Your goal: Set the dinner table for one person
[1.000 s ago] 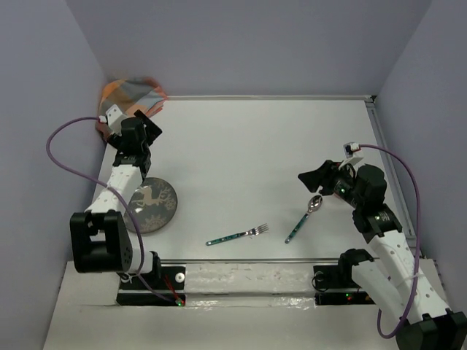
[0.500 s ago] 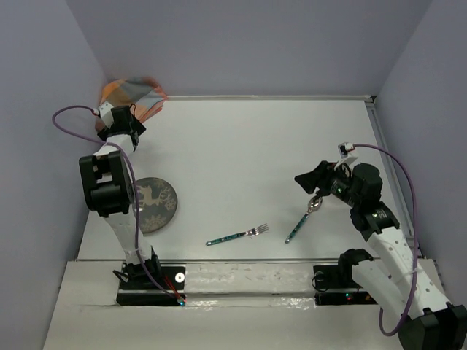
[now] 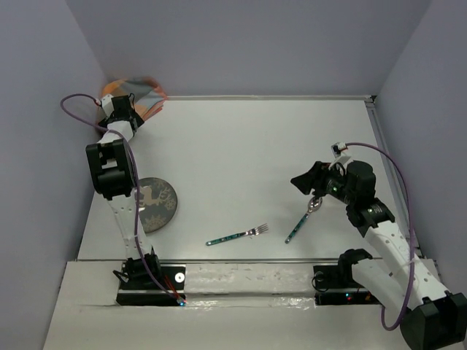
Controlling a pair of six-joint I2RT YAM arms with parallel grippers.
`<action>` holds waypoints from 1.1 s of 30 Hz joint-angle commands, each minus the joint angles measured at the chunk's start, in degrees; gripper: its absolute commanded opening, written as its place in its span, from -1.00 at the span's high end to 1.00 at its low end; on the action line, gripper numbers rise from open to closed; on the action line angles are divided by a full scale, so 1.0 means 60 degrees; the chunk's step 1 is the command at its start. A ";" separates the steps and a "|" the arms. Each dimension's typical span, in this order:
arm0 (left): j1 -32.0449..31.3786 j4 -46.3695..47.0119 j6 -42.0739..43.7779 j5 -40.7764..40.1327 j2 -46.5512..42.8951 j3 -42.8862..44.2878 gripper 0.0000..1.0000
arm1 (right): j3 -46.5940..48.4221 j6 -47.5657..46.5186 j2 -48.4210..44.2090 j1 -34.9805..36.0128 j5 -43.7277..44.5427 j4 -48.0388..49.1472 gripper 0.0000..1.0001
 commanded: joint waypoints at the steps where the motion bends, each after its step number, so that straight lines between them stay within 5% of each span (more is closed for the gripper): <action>1: 0.0086 -0.1073 0.0548 -0.0515 0.0464 0.1213 -0.91 | 0.0181 -0.0190 0.0219 0.0146 -0.0016 0.0716 -0.24; 4: 0.0086 -0.1439 0.0826 -0.0780 0.0860 0.1785 -0.83 | 0.0239 -0.0205 0.0439 0.0146 0.0013 0.0804 -0.24; 8: 0.0100 -0.1996 0.0929 -0.0328 0.1461 0.2459 -0.33 | 0.0371 -0.0219 0.0630 0.0233 -0.0001 0.0892 -0.24; 9: 0.0100 -0.2069 0.0929 -0.0209 0.1505 0.2518 0.02 | 0.0386 -0.0219 0.0645 0.0234 0.0013 0.0892 -0.24; 12: 0.0042 -0.2070 0.0856 0.0333 0.1520 0.2475 0.62 | 0.0444 -0.0219 0.0660 0.0234 0.0028 0.0936 -0.24; 15: -0.0294 -0.1909 0.0856 0.0757 0.1257 0.2124 1.00 | 0.0459 -0.0190 0.0718 0.0234 0.0028 0.1038 -0.24; 33: -0.6079 0.2061 -0.1413 0.4258 -0.1132 -0.0748 1.00 | 0.1177 -0.0497 0.1728 0.0542 0.1828 0.1127 -0.25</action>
